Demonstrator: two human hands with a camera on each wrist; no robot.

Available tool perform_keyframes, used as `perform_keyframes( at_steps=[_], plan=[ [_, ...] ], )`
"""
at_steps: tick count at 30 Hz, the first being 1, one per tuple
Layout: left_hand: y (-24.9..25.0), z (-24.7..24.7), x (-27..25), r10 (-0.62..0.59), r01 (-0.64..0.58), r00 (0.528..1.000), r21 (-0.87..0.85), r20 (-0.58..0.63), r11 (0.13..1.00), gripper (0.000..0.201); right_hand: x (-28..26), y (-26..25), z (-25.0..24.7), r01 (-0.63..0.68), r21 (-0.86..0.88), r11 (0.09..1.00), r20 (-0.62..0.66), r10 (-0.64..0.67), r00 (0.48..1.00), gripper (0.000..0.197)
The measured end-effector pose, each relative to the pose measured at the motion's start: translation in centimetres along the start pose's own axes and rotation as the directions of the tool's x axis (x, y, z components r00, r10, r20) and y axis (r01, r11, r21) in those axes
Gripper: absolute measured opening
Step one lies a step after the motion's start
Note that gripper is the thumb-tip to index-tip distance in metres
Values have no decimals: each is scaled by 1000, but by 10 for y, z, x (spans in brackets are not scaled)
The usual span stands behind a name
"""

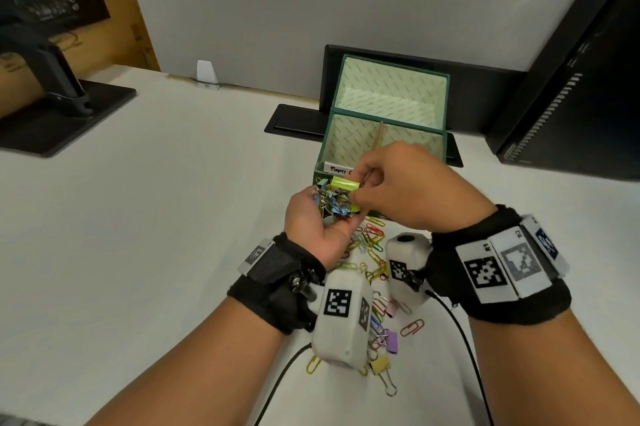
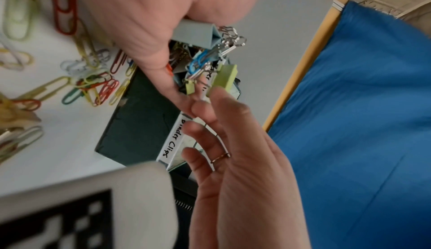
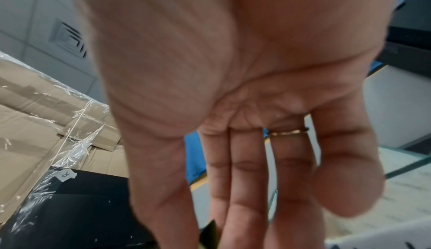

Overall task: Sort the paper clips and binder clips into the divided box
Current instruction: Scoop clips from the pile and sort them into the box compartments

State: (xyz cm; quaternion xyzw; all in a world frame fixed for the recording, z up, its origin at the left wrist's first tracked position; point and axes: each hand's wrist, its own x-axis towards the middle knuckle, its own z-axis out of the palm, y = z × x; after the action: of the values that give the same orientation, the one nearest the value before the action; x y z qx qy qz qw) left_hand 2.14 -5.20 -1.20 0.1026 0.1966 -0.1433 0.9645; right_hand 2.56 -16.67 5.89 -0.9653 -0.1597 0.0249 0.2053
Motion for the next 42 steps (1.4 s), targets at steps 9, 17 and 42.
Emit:
perform_keyframes(
  at_steps=[9,17,42],
  plan=[
    [0,5,-4,-4,4,999,10,38,1000,33,-1,14,-11,32,133,991,-77,-22,997,12],
    [4,0,0,-13,14,1000,94,-17,996,39,-7,24,-23,42,308,950,-208,24,978,12],
    [4,-8,5,-9,-8,993,140,116,990,37,-8,18,-5,142,87,986,78,-149,986,32]
  ],
)
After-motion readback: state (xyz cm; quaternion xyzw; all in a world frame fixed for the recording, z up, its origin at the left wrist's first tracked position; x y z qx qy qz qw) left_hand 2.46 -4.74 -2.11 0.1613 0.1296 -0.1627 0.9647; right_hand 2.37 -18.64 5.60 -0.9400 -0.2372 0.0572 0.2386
